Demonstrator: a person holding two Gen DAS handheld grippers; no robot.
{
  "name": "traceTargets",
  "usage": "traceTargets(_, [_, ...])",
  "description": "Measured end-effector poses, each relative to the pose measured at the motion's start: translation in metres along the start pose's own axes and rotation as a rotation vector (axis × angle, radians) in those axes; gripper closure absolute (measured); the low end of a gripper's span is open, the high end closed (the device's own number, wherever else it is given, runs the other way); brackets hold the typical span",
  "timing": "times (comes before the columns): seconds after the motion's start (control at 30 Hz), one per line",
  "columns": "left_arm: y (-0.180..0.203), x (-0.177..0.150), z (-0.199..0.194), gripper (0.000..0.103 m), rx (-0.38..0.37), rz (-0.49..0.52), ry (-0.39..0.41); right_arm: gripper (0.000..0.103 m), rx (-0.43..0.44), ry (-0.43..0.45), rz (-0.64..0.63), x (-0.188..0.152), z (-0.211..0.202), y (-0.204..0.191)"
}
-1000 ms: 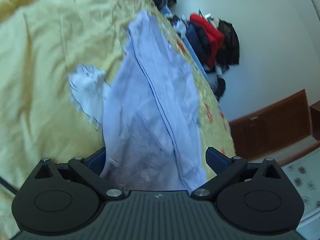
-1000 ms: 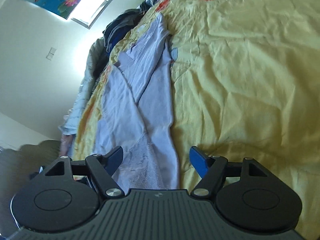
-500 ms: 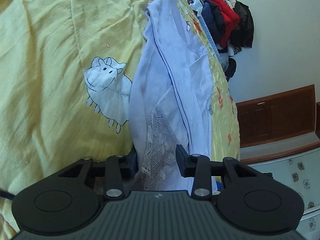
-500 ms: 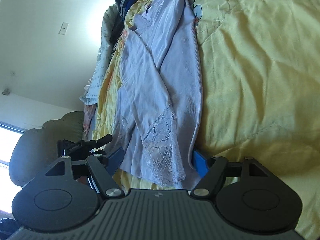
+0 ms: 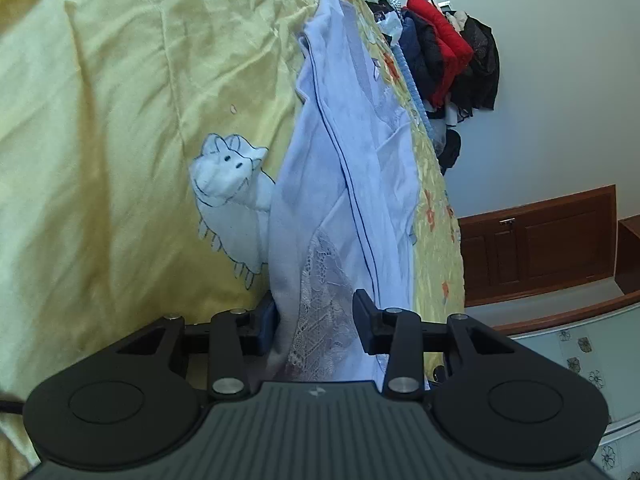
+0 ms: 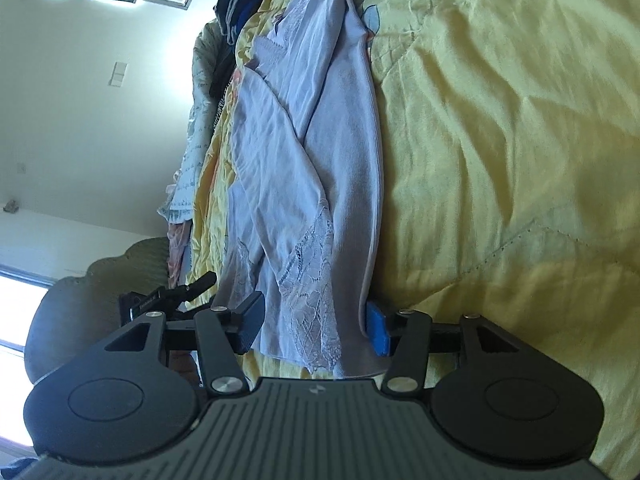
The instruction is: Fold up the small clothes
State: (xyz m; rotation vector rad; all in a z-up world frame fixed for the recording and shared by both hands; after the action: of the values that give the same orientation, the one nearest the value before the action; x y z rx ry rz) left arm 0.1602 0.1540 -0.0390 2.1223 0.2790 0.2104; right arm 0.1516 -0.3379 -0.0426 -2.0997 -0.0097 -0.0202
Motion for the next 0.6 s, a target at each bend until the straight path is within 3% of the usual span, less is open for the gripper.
traceTargets(0.07, [0.003,0.000,0.001,0.068,0.020,0.026,0.002,0.045,0.000,0.002,0.003,0.001,0.000,0.001])
traceTargets(0.17, [0.011,0.002,-0.003,0.080,0.108,0.087,0.018,0.046,-0.017,-0.001,0.000,0.002,0.002,-0.002])
traceTargets(0.37, [0.018,-0.002,0.006,0.081,0.150,0.145,-0.057,0.046,-0.017,0.033,0.009,0.005,0.001,0.000])
traceTargets(0.5, [0.022,-0.004,0.008,0.081,0.167,0.145,-0.057,0.048,-0.050,0.015,-0.037,0.003,0.009,-0.009])
traceTargets(0.53, [0.023,-0.005,0.008,0.084,0.179,0.150,-0.053,0.060,-0.073,0.014,-0.049,0.003,0.010,-0.011])
traceTargets(0.57, [0.024,-0.007,0.007,0.097,0.204,0.158,-0.045,0.088,-0.108,0.009,-0.053,0.002,0.012,-0.011])
traceTargets(0.6, [0.024,-0.008,0.005,0.099,0.225,0.166,-0.046,0.092,-0.134,0.004,-0.046,0.001,0.013,-0.010])
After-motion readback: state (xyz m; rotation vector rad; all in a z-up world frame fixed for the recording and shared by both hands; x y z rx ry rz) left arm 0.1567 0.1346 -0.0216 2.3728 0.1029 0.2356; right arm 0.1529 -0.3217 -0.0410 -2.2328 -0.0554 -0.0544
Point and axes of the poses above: each gripper's, at about its wrist camera, not at the fingertips, and z roughly the way its jaws point, y to its right, x to its top, the point moved 3 cm from there along z, roughly the way its jaws point, and after that the axes turned 15 degrees about -y, right-handed, at the moved point
